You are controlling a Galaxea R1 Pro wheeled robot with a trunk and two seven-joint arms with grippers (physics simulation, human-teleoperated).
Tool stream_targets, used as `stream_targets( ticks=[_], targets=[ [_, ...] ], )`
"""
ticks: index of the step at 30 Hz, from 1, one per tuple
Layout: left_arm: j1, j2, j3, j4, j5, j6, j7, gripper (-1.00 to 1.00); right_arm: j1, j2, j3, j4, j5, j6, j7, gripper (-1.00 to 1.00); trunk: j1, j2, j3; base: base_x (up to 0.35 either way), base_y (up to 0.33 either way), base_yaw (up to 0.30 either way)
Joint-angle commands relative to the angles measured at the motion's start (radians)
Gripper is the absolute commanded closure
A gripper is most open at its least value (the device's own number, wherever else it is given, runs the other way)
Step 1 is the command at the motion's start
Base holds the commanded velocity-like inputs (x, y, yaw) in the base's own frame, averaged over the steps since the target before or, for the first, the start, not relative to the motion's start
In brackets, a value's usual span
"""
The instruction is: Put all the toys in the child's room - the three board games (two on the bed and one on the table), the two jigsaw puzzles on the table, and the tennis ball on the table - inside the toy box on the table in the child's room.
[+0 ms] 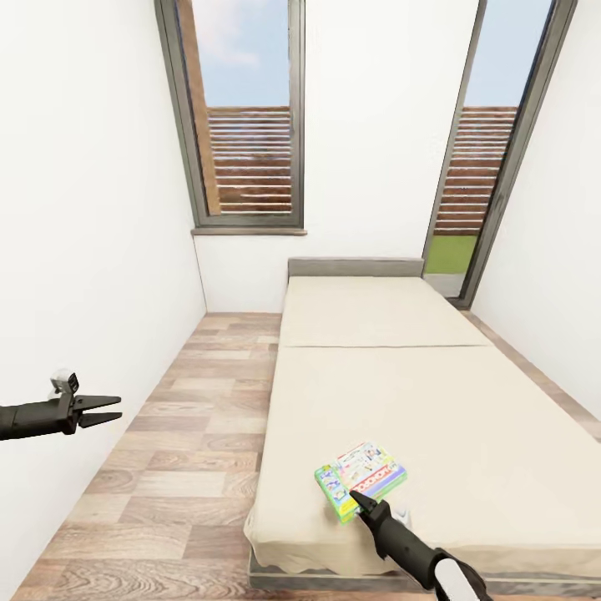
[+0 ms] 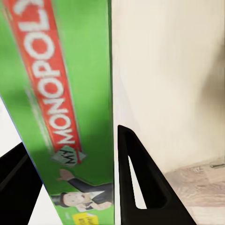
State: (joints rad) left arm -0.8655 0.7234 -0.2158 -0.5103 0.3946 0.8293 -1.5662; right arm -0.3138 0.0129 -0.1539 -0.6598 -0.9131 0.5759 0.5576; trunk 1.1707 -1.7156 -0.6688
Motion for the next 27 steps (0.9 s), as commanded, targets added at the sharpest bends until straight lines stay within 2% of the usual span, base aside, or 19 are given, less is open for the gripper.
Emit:
stream_targets(
  ticks=[1,6,15,21,27],
  targets=[
    [-0.001,0.002,-0.007,0.000,0.004,0.010,-0.005,-1.00,0.000,0.000,-0.004,-0.013,0.004,0.006,0.001,1.00,-0.004,0.007,0.002,0.000,0.000,0.000],
    [-0.001,0.002,-0.007,0.000,0.003,0.010,-0.005,-1.00,0.001,0.001,0.000,-0.041,0.005,0.012,0.003,1.00,-0.023,0.042,0.018,0.000,0.000,0.000],
    [-0.001,0.002,-0.007,0.000,0.004,0.010,-0.005,-1.00,0.000,0.002,0.056,-0.102,0.005,0.046,0.005,1.00,-0.058,0.105,0.046,0.000,0.000,0.000],
    [-0.001,0.001,-0.005,0.000,0.003,0.010,-0.005,-1.00,0.000,0.002,0.062,-0.136,0.002,0.043,0.010,1.00,-0.081,0.147,0.065,0.000,0.000,0.000],
    [-0.001,-0.001,-0.004,0.000,0.003,0.010,-0.005,-1.00,0.006,0.001,0.070,-0.232,-0.003,0.049,0.013,1.00,-0.104,0.189,0.084,0.000,0.000,0.000]
  ],
)
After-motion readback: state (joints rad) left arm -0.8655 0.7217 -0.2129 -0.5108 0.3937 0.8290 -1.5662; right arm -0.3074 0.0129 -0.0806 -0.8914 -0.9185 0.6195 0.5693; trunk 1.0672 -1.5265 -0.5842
